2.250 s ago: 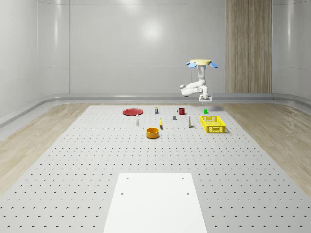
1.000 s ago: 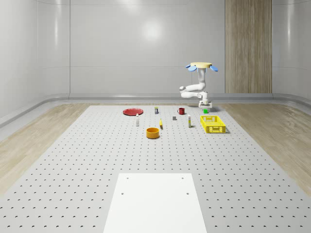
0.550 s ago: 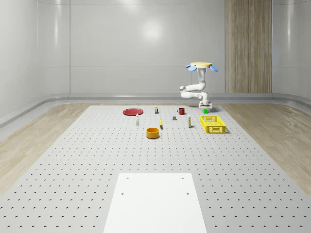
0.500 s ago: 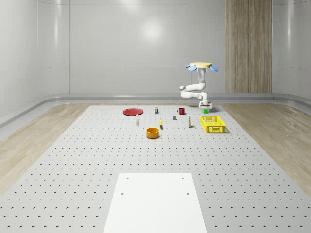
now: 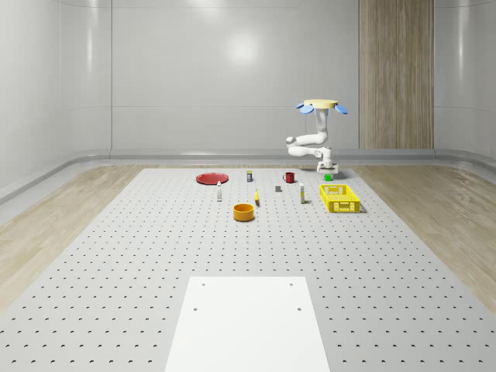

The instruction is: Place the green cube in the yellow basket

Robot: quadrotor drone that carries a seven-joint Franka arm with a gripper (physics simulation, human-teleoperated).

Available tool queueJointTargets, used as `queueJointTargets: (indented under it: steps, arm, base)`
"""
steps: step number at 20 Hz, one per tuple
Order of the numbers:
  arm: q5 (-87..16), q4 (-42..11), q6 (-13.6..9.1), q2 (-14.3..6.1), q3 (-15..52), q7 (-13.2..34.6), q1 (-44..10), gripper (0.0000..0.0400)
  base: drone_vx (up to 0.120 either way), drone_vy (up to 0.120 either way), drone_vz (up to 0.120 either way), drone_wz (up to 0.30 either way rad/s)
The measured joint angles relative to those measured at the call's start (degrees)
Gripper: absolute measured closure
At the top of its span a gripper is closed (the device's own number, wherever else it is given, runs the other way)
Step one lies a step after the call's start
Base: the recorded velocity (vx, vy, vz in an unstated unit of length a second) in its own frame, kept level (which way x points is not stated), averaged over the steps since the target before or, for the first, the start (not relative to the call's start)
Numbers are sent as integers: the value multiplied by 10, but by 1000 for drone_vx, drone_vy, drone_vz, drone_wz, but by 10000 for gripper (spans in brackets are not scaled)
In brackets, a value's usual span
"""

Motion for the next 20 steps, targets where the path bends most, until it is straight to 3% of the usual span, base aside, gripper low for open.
queueJointTargets:
  steps: [8,11,15,17,20]
  arm:
    - [28,-7,-5,-6,27,6,-3,148]
    - [49,-12,-11,-7,48,10,-5,149]
    - [66,-14,-12,-11,65,13,-7,149]
    - [72,-15,-11,-14,70,14,-8,149]
    - [77,-15,-9,-18,75,16,-10,149]
  base:
    - [0,0,20,0]
    - [107,0,120,0]
    - [120,-110,120,0]
    - [120,0,120,0]
    - [120,0,13,0]
